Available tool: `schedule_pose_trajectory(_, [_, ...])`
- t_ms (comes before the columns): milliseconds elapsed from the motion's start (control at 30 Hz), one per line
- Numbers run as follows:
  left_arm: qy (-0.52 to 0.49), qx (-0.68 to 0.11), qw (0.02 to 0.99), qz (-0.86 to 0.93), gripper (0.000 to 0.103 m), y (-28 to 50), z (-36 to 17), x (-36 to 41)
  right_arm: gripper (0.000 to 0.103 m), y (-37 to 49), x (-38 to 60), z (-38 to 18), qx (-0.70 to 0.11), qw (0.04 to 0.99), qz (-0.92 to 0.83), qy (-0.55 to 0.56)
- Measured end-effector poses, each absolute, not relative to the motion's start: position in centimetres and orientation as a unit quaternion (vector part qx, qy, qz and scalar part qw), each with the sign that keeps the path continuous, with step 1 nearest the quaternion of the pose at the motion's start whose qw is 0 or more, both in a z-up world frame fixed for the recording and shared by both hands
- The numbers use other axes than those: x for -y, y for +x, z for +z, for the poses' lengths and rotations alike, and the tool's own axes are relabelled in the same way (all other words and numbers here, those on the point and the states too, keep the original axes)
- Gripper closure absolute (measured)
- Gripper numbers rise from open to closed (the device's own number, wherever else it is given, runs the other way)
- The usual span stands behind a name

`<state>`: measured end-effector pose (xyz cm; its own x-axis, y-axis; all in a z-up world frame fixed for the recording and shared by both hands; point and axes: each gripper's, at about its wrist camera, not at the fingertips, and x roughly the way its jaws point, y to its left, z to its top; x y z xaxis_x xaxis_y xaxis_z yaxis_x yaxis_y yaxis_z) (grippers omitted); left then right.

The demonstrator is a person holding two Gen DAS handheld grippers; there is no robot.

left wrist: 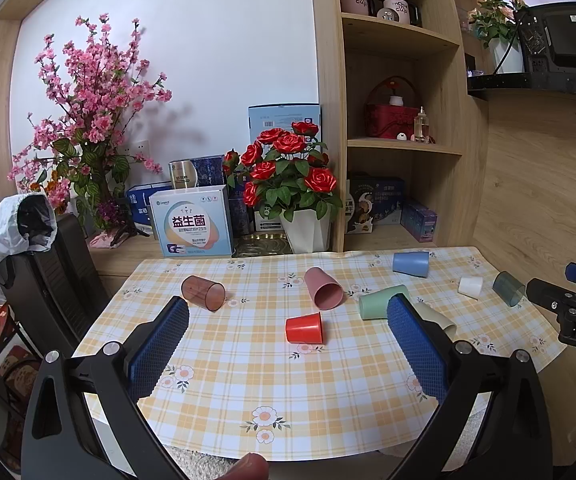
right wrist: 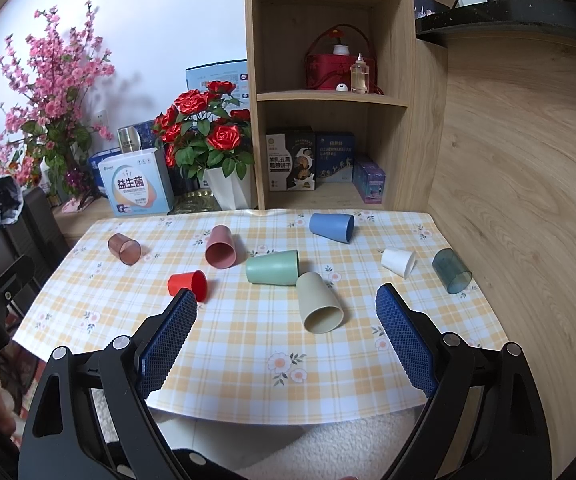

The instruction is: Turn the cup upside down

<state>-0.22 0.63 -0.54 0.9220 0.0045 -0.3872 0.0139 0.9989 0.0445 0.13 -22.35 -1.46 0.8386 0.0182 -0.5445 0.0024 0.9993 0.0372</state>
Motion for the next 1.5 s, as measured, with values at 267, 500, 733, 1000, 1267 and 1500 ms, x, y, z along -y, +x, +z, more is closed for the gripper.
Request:
schedule_pose_trajectory(267, [0.024,-0.198,0.98,-0.002,0.006,-0.2,-0.5,-0.5,0.015,0.1,22.3,-1.5,-0.285,0.958,0.004,0.019])
schedule_pose_trajectory(500, [0.024,-0.198,0.98,-0.002,0.006,-0.2,-0.6,-0.6,0.015,0.1,22.3,-1.5,-0.285,0.958,0.004,0.018])
schedule_pose_trajectory(733, [0.024,-0.198,0.98,-0.002,0.006,-0.2,-0.6,-0.6,0.015,0.1,22.3,-1.5,-0.286,0.958,0.004,0.019])
schedule_pose_trajectory(1000, [0.023,-0.2,0.98,-0.002,0.006,-1.1,-0.9,-1.6,0.015,0.2,22.5,-1.5,-0.288,0.957,0.004,0.02])
schedule_pose_trajectory(1267, [0.018,-0.216,0.976,-0.007,0.006,-0.5,-1.4,-2.2,0.015,-0.3,22.3,-3.5,-0.295,0.955,0.008,0.03])
schedule_pose_trajectory(1500, [0.028,-0.232,0.972,0.008,0.006,1.5,-1.4,-1.8,0.015,0.5,25.4,-4.3,-0.309,0.945,0.025,0.099])
